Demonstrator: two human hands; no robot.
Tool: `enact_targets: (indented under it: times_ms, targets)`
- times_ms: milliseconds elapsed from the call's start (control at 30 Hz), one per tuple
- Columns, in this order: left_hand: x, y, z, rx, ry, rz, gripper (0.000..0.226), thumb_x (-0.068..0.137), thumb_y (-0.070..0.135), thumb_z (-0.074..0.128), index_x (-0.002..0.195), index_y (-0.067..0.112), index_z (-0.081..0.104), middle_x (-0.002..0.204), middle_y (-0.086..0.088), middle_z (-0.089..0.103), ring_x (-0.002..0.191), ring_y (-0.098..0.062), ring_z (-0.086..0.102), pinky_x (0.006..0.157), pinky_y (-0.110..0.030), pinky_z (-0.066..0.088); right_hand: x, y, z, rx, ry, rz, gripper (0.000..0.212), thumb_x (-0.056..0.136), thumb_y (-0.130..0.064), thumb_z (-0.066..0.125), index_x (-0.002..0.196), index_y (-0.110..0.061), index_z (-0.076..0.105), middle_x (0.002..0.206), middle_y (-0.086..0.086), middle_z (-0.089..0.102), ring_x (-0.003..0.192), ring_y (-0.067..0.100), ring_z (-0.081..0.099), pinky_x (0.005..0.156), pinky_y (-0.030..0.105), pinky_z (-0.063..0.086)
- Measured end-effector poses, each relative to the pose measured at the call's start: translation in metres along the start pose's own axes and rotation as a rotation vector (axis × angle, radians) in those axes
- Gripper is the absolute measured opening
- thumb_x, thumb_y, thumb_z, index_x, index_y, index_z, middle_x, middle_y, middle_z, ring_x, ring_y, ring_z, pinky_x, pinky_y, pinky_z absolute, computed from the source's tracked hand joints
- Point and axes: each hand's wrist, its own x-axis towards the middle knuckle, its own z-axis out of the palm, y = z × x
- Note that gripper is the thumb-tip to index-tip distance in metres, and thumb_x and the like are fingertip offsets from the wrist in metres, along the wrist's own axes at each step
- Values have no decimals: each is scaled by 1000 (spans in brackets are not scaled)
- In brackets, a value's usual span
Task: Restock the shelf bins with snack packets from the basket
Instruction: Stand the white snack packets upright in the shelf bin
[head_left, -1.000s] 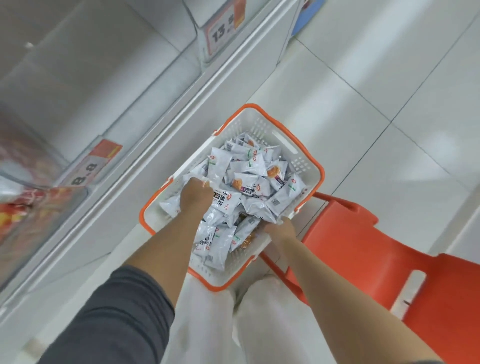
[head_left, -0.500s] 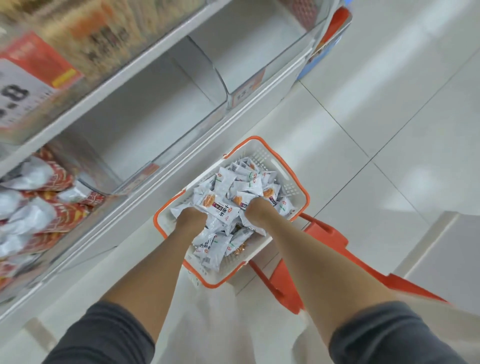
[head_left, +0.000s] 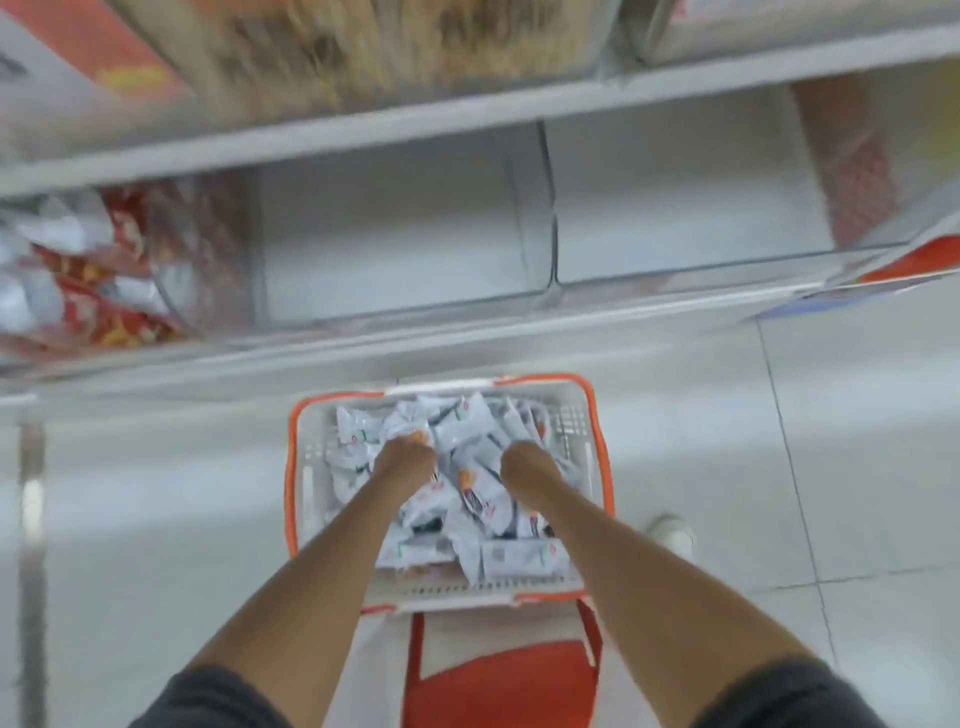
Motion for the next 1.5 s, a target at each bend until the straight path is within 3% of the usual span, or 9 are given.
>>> enact_targets:
  times_ms: [100, 167, 267, 467, 667, 767, 1167, 1333, 1500]
  targets:
    - [-2, -6, 29, 7, 69, -52, 27, 92, 12, 51, 110, -1, 66, 106, -18, 69, 92, -31, 67, 70, -34, 53, 9, 31, 5, 55, -43, -15, 35, 89, 1, 42, 119, -2, 59, 118, 16, 63, 103, 33, 64, 85, 43, 56]
    - [1, -11, 47, 50, 102, -52, 14, 82, 10, 60, 74, 5, 70, 81, -14, 69, 72, -30, 64, 59, -30, 49, 20, 46, -1, 80, -23, -28, 37, 87, 1, 41, 118, -6, 60, 117, 12, 63, 99, 32, 65, 80, 41, 57]
    - [15, -21, 65, 40, 180, -13, 28, 80, 6, 54, 53, 13, 60, 63, -8, 60, 60, -26, 55, 49, -24, 37, 34, 69, -1, 85, -23, -70, 36, 87, -1, 41, 115, -13, 60, 108, 3, 59, 86, 26, 62, 67, 33, 50]
    - [75, -34, 87, 80, 433, 147, 25, 91, 18, 37, 80, 17, 60, 78, -5, 62, 72, -28, 63, 64, -35, 55, 101, 76, -8, -161, 48, -315, 31, 88, -6, 44, 112, -19, 60, 112, 2, 62, 93, 21, 60, 73, 28, 49]
    - [114, -33, 107, 266, 567, 323, 21, 92, 24, 38, 86, 17, 57, 77, 1, 62, 72, -19, 57, 62, -28, 42, 140, 75, -1, -224, 158, -411, 20, 85, -8, 51, 94, -22, 62, 110, 1, 65, 94, 17, 59, 82, 27, 48]
    - [109, -32, 102, 224, 490, 360, 23, 90, 18, 38, 89, 14, 61, 87, -4, 66, 85, -27, 61, 81, -35, 48, 122, 88, 10, -195, 235, -377, 23, 86, -6, 53, 106, -13, 64, 115, 4, 63, 93, 19, 59, 78, 25, 46]
    - [111, -16, 109, 82, 494, 373, 23, 92, 17, 39, 91, 22, 61, 94, 2, 66, 86, -22, 60, 76, -34, 51, 123, 114, 19, -144, 106, -552, 6, 85, -21, 65, 87, -17, 68, 90, -4, 66, 84, 14, 62, 81, 35, 54]
    - [101, -8, 112, 32, 411, 327, 24, 88, 13, 45, 105, 23, 58, 99, 3, 61, 89, -22, 62, 72, -30, 49, 126, 111, 29, -350, 56, -671, 37, 82, -30, 72, 59, -7, 55, 60, 1, 44, 57, 12, 43, 57, 30, 36]
    - [83, -3, 107, -2, 296, 381, 38, 87, -5, 42, 104, 15, 68, 122, -4, 64, 110, -21, 60, 94, -30, 49, 113, 77, 4, -82, -16, -570, 52, 89, -19, 65, 49, -19, 32, 49, -4, 29, 43, 10, 29, 46, 25, 27]
